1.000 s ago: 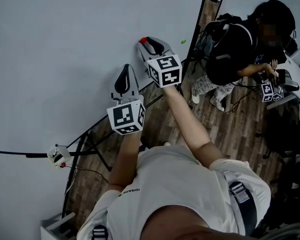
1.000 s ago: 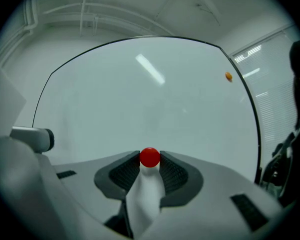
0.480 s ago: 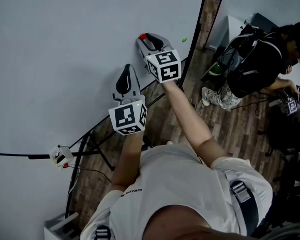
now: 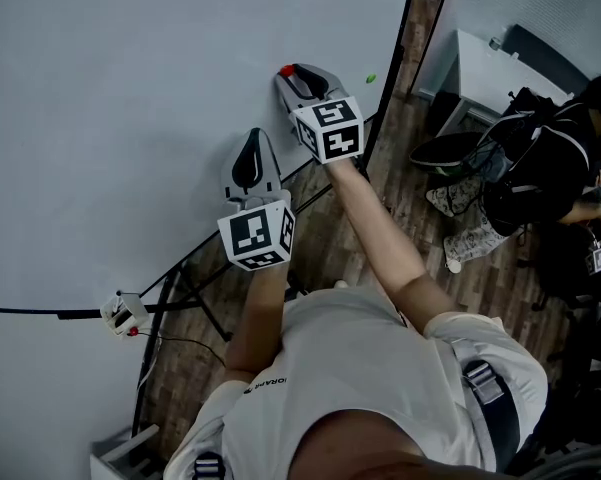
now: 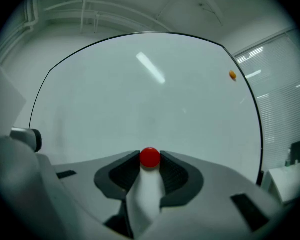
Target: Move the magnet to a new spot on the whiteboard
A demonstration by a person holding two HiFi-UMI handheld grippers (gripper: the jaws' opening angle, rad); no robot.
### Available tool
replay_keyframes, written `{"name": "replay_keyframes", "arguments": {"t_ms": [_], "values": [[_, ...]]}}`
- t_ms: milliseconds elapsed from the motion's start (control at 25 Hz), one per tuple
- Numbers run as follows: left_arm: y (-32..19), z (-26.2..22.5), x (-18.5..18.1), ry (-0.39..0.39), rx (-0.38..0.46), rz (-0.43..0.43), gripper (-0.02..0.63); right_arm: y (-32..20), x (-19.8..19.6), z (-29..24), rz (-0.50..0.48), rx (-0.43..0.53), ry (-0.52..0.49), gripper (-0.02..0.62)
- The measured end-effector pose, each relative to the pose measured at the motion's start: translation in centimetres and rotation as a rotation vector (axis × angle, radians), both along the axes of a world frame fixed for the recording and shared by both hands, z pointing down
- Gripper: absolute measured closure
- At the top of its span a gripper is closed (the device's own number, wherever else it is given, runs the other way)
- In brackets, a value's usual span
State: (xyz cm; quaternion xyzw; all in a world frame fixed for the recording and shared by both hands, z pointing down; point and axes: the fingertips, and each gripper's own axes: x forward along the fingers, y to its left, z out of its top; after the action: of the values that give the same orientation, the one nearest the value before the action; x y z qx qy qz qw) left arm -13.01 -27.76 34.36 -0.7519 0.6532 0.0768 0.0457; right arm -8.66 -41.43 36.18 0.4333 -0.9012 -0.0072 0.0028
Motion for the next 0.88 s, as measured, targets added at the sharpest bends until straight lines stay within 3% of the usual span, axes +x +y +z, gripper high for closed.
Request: {"name": "replay_keyframes", "arguments": {"t_ms": [880], "values": [[-0.31, 0.19, 0.00, 0.000, -0.003, 0.006, 0.603, -0.44, -0.38, 0.10, -0.020, 0.003, 0.007, 0.463]]}}
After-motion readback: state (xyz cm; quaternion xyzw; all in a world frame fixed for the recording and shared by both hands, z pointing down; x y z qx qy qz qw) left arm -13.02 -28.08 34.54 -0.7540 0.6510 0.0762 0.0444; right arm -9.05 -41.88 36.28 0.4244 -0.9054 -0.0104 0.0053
